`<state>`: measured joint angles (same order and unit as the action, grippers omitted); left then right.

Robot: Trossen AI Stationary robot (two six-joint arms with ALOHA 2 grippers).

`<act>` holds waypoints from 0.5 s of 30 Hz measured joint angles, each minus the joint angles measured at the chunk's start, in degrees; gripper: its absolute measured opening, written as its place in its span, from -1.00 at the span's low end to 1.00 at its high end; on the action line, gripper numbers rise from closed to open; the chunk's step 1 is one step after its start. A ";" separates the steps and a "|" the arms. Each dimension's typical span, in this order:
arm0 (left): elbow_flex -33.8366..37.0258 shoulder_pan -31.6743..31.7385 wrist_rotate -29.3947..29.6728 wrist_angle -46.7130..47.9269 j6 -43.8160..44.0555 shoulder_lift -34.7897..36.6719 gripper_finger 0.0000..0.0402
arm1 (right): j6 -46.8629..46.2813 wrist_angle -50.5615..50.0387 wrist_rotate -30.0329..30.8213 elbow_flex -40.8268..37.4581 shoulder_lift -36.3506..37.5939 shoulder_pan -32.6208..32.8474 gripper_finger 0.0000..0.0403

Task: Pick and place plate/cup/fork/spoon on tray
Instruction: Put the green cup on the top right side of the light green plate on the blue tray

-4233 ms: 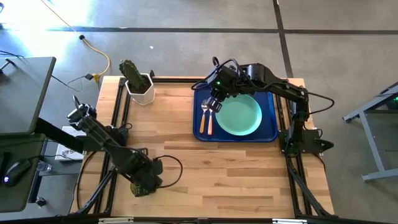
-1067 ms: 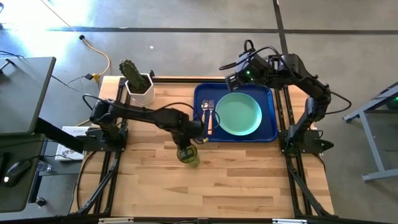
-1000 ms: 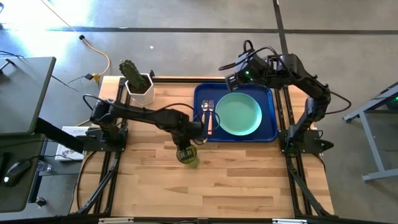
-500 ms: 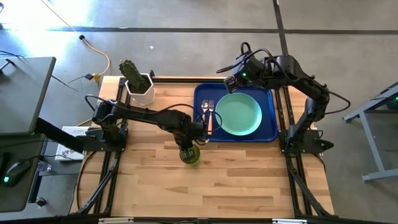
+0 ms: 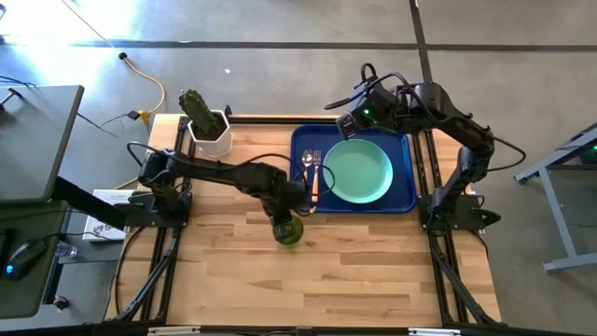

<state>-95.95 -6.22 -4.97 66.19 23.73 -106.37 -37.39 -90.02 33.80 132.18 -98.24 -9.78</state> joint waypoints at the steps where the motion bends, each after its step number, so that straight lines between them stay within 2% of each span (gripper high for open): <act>1: -0.47 0.00 0.01 -0.02 -0.01 0.00 -0.63 | -0.05 0.00 -0.01 0.00 0.00 0.00 -0.61; 15: -1.91 0.76 1.01 3.52 -0.84 0.35 -0.52 | -0.13 0.00 -2.30 0.00 0.02 0.00 -0.61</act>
<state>-97.86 -5.46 -3.97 69.71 22.89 -106.02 -37.51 -90.02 31.50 132.18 -98.21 -9.78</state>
